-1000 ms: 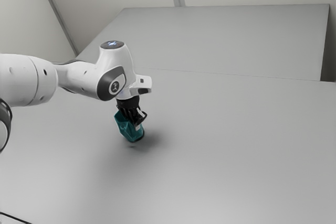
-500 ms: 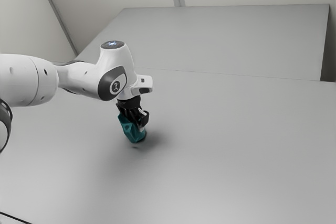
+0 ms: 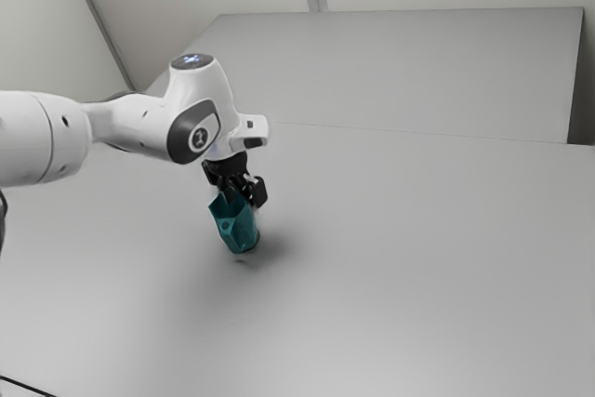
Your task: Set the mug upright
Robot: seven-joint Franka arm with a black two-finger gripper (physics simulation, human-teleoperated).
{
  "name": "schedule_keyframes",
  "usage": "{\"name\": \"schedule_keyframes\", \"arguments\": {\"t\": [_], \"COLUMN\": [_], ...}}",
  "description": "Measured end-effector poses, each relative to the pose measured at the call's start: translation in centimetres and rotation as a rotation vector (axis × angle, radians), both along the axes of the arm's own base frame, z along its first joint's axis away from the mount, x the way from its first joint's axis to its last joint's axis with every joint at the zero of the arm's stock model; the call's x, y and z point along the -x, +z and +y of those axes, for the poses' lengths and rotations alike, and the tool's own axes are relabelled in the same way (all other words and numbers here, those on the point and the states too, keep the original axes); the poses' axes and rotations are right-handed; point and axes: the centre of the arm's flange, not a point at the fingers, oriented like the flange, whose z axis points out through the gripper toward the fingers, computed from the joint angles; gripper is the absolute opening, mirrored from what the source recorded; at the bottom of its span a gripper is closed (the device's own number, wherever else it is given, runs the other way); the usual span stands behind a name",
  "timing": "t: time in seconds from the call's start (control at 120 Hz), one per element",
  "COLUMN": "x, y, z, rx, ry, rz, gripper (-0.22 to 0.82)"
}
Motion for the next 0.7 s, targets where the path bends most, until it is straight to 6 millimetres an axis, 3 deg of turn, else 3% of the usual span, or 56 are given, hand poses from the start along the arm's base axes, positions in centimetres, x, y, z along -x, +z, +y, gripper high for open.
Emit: {"name": "schedule_keyframes", "arguments": {"t": [0.15,0.358,0.575,0.7], "x": [-1.0,-4.2,-7.6,-7.7], "y": [3.8,10.4,14.6,17.5], "z": [-1.0,-0.7,2.1,2.9], "rx": [0.004,0.003,0.024,0.043], "ry": [-0.003,0.040,0.130,0.156], "rz": [-0.022,-0.044,-0.007,0.011], "gripper": [0.45,0.53,0.58,0.59]}}
